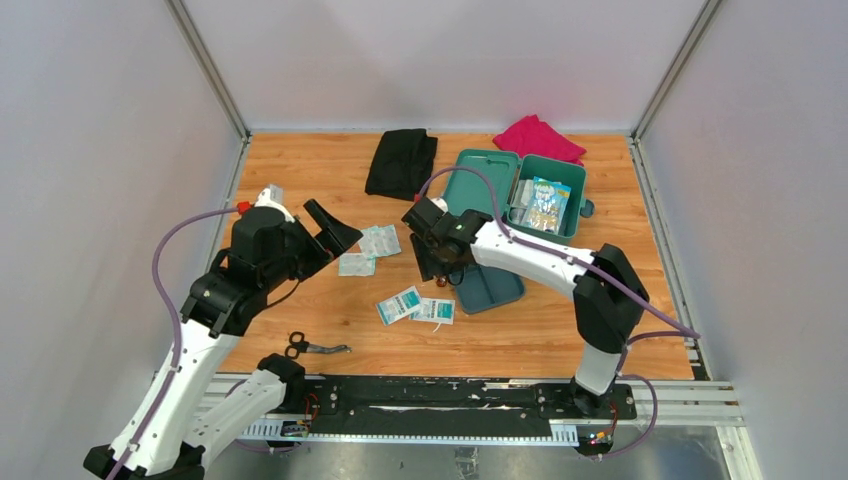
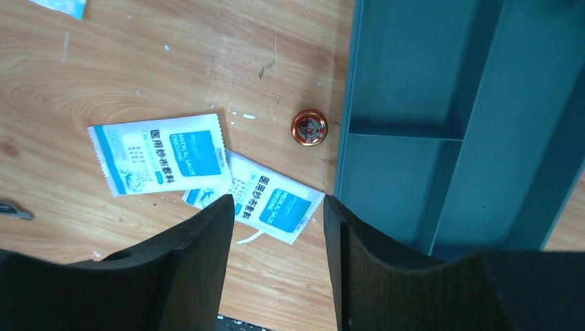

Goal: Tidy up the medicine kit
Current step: Pick up the medical item at the center of the board.

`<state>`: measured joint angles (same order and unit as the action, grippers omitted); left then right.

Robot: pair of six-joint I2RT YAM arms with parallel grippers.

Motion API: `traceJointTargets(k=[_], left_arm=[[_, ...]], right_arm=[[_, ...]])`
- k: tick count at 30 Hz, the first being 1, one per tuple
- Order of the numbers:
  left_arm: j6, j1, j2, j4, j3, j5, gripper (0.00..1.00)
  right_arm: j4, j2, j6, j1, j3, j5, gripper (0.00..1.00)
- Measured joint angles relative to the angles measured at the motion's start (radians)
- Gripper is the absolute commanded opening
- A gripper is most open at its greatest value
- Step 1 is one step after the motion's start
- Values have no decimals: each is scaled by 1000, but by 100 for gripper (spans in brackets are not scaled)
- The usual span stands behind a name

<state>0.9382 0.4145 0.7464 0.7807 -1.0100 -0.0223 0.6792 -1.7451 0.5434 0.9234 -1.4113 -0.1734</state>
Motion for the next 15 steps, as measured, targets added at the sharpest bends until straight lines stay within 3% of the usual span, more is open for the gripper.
traceJointTargets(k=[8, 15], left_arm=[[112, 0, 67, 25, -103, -8, 100], [139, 0, 193, -8, -139, 5, 100]], right_arm=[[-10, -127, -4, 0, -18, 26, 52], [-31, -173, -13, -14, -18, 68, 40]])
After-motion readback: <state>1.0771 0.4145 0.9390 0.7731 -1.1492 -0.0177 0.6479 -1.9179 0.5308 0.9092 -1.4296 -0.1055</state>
